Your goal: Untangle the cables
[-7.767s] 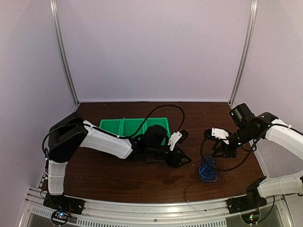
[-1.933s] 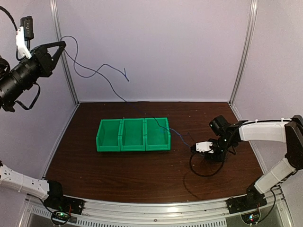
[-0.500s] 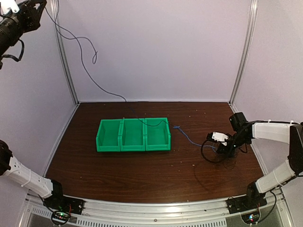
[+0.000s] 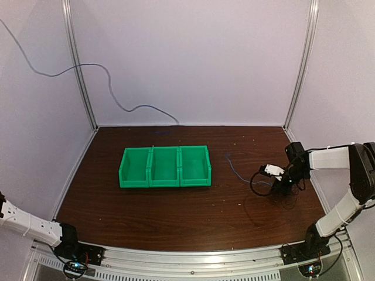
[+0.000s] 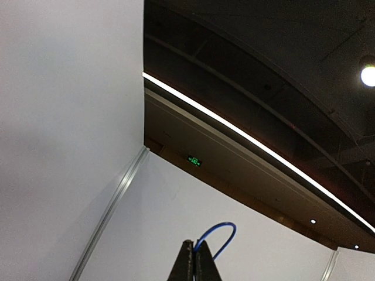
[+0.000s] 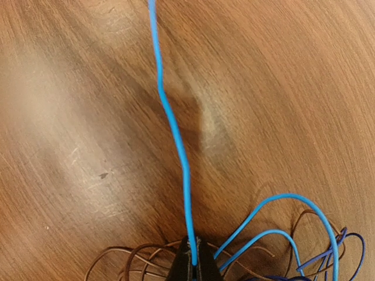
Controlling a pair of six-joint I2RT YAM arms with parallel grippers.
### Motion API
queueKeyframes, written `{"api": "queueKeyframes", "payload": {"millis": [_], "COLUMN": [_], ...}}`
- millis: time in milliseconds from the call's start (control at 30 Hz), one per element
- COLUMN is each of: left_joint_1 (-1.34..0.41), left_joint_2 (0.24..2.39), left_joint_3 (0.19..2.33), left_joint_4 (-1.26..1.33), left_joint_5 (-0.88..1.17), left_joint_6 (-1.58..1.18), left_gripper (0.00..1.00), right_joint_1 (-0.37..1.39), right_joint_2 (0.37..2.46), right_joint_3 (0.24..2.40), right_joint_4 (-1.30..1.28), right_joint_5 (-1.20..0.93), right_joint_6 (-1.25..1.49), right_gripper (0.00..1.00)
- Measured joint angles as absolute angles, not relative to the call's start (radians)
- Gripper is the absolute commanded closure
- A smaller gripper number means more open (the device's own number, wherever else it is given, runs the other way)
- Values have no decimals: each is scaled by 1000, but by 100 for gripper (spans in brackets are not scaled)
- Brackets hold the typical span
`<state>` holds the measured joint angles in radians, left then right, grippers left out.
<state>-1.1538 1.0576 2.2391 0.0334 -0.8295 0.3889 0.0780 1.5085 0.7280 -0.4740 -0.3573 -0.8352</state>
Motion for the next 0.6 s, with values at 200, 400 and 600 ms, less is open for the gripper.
{"api": "queueKeyframes", "payload": {"millis": [200,400,600], "left_joint_1": [-1154,-1154,-1155], "left_joint_2": [1014,1079,1173], "left_joint_3": [2174,2031,1902], "left_joint_4": [83,-20,-166], "left_joint_5": [-835,-846,-886], "left_joint_6": [367,331,292], "left_gripper": [100,100,100], "right_joint_1": [76,84,128], "right_joint_2": [1509,1459,1316], "right_joint_3": [729,763,860], "right_joint_4": [-474,-521,-617], "right_joint_5": [-361,-392,-472], "right_joint_6": [-823,-801,-776], "right_gripper": [87,53,44]}}
